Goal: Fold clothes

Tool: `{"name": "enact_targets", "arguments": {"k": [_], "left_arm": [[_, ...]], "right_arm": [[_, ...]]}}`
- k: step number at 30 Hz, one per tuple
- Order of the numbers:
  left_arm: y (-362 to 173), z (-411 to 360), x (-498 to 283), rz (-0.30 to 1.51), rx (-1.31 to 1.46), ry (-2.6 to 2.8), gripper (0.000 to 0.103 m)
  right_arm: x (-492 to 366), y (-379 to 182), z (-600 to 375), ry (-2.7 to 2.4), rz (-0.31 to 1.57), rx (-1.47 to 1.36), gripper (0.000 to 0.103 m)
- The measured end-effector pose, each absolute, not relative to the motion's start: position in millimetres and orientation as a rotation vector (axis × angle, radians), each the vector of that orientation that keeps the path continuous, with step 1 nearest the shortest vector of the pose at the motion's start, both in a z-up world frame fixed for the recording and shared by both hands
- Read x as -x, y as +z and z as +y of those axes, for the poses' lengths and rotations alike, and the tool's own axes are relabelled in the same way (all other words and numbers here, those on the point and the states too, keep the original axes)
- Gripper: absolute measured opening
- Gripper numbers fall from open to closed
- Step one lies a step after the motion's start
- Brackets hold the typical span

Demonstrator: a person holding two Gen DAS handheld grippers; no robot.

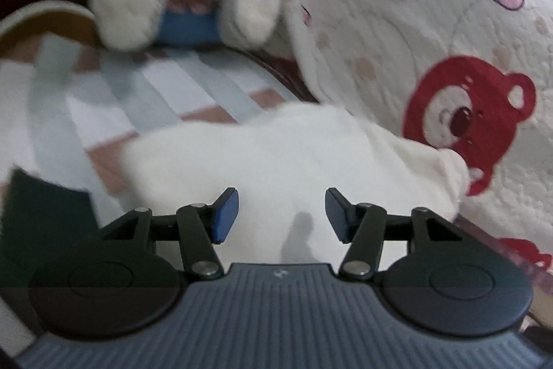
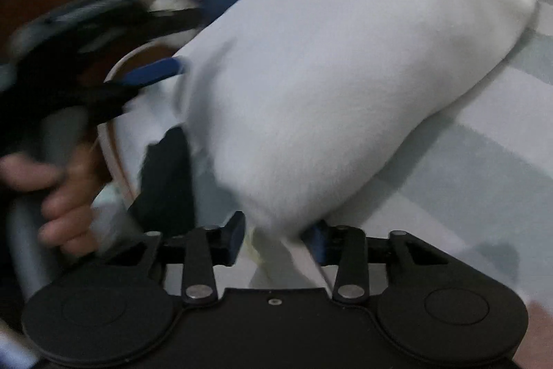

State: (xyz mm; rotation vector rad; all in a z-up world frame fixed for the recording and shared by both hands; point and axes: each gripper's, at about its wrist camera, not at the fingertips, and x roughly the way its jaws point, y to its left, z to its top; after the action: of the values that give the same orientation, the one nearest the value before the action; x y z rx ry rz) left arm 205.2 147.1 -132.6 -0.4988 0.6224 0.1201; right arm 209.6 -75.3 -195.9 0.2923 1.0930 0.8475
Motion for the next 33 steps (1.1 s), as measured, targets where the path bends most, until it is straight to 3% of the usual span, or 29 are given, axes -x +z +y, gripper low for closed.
{"name": "enact_targets", "arguments": {"k": [2, 7, 12, 16, 19, 21, 22, 24, 25, 28, 31, 32, 33], "left_arm": [[-140.4, 144.9, -209.9, 0.66, 0.481, 0.127, 0.062], [-155.6, 156.1, -217.0, 0.747, 0.501, 0.176, 0.062], [-139.9, 164.0, -203.1, 0.611, 0.561, 0.163, 0.053], [-128.6, 156.5, -203.0, 0.522, 0.606, -0.007, 0.053], [-143.3, 149.2, -222.0, 0.633, 0.721, -0.226, 0.053], [-157.3, 139.8, -231.6, 0.723, 0.731, -0.256, 0.053], [-156.3, 133.2, -233.9, 0.741, 0.67, -0.258, 0.053], [-152.7, 125.6, -236.0, 0.763, 0.607, -0.251, 0.054], [-151.7, 124.4, -236.2, 0.772, 0.611, -0.249, 0.054], [-153.5, 123.0, -237.4, 0.796, 0.609, -0.259, 0.054], [-152.0, 115.5, -239.5, 0.822, 0.546, -0.271, 0.054], [-150.6, 111.5, -237.5, 0.823, 0.52, -0.267, 0.054], [-149.1, 108.1, -235.8, 0.822, 0.497, -0.265, 0.054]], "right_arm": [[-211.8, -180.2, -99.4, 0.886, 1.053, -0.292, 0.057], [-249.9, -165.3, -191.2, 0.66, 0.886, -0.632, 0.081], [-300.1, -185.7, -209.0, 0.514, 0.839, -0.669, 0.082], [-339.0, -202.8, -211.4, 0.439, 0.821, -0.634, 0.082], [-355.0, -217.2, -201.6, 0.441, 0.796, -0.674, 0.083], [-378.2, -207.2, -195.7, 0.432, 0.777, -0.613, 0.08], [-389.4, -201.3, -192.7, 0.43, 0.764, -0.58, 0.062], [-401.7, -165.3, -185.3, 0.492, 0.664, -0.451, 0.036], [-406.0, -151.0, -184.5, 0.502, 0.603, -0.409, 0.034], [-423.8, -134.7, -171.3, 0.475, 0.601, -0.241, 0.028], [-427.9, -141.7, -158.2, 0.442, 0.617, -0.066, 0.03], [-431.8, -151.1, -163.4, 0.413, 0.665, -0.083, 0.035], [-435.5, -160.4, -169.0, 0.382, 0.712, -0.103, 0.05]]}}
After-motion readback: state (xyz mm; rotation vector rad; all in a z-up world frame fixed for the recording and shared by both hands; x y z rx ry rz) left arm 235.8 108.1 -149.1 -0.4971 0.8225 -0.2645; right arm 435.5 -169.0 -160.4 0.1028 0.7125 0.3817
